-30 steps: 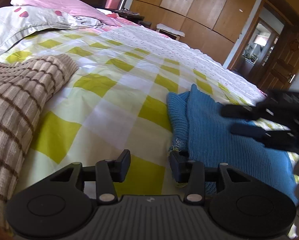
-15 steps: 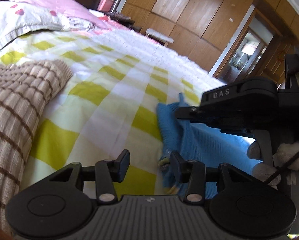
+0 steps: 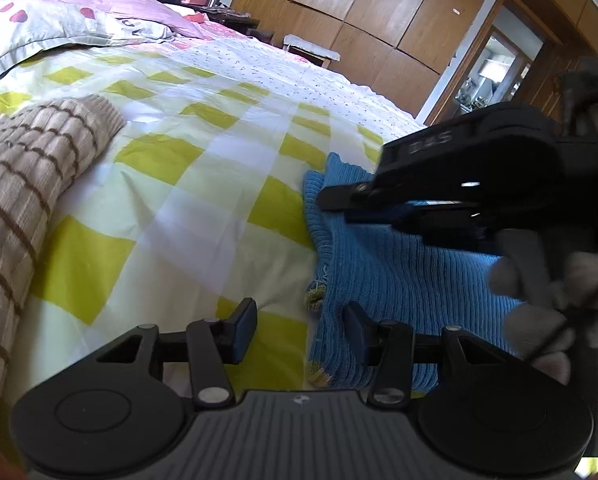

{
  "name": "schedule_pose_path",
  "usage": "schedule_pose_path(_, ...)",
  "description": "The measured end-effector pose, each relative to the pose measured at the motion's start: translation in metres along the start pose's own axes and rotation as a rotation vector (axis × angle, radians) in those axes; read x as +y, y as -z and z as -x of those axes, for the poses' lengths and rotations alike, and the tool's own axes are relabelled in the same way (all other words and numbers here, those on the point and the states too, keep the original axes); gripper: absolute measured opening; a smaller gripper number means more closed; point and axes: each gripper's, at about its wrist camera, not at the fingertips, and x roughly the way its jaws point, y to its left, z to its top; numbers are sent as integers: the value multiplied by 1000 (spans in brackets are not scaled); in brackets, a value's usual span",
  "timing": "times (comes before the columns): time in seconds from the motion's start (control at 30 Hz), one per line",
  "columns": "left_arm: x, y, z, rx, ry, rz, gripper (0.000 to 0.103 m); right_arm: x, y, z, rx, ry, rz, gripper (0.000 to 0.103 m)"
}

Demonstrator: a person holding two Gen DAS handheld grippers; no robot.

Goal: Fold small clothes

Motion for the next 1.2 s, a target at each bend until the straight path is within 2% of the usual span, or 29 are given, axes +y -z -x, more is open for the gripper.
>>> schedule_pose_path(0.13,0,2,1,-6,-6,10,53,6,1,24,-46,-30,35,20)
schedule_pose_path(0.23,-1,1,3,-9,-6,17,53,11,5,26,-64,16,92,22)
schedule_pose_path(0.33,1,1,5,-5,6,34,53,5,9,3,20,97,90,25)
schedule_pose_path(0.43,3,1,5,-3,15,44,53,7,11,3,9,103,96,27)
schedule_pose_path(0.67,0,1,6,2,37,34,53,19,9,11,-17,141,156,48)
schedule_pose_path(0.77,0,1,6,2,38,31,53,19,11,4,3,167,150,48)
schedule_pose_path(0.87,1,0,8,-8,33,28,53,19,11,11,-12,134,129,48)
schedule_pose_path(1.0,-1,2,6,-1,31,26,53,11,12,13,-7,157,123,48)
schedule_pose_path(1.07,-4,3,7,-2,29,12,53,8,12,15,-13,140,102,48)
schedule_pose_path(1.13,-6,3,6,0,26,3,53,10,12,16,-24,149,128,48)
schedule_pose_path(1.2,-7,4,5,5,23,1,53,13,13,7,21,176,170,48)
